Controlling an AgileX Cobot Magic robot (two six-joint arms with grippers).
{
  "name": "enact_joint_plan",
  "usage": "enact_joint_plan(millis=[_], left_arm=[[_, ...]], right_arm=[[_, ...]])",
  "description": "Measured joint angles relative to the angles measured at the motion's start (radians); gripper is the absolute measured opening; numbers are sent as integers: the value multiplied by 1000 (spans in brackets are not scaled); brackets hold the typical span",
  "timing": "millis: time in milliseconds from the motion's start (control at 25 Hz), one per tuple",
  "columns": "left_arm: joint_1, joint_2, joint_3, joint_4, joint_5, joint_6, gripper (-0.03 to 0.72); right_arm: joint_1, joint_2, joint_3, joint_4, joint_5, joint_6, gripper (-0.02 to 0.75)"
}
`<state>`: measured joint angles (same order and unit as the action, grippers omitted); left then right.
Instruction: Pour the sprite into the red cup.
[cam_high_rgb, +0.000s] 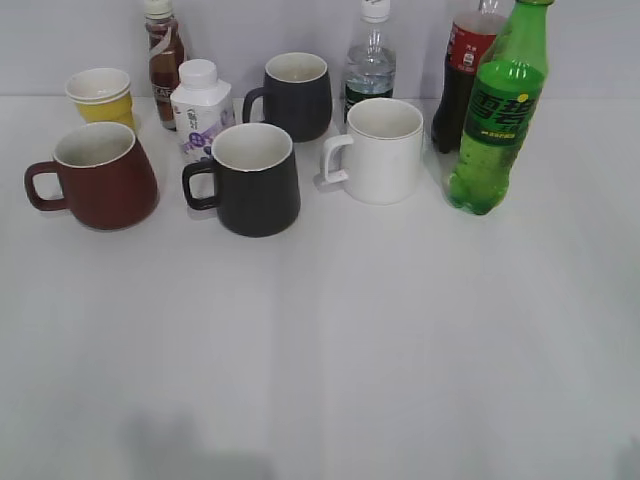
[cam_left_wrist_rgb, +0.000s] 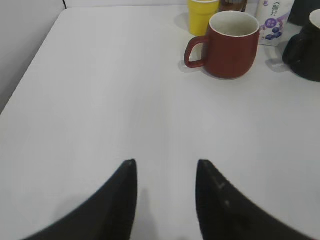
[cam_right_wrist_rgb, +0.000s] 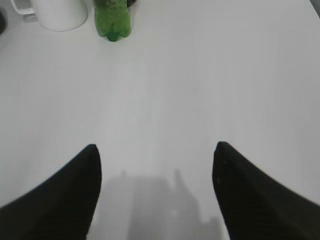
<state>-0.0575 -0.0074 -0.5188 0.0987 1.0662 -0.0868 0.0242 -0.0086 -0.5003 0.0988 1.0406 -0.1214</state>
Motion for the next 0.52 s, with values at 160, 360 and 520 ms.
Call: enact_joint_plan(millis=[160,360,520], left_arm=[[0,0,0,0,0,0,309],[0,0,0,0,0,0,309],[0,0,0,0,0,0,309]], right_arm=[[0,0,0,0,0,0,519],[0,0,0,0,0,0,519],[0,0,0,0,0,1,519]])
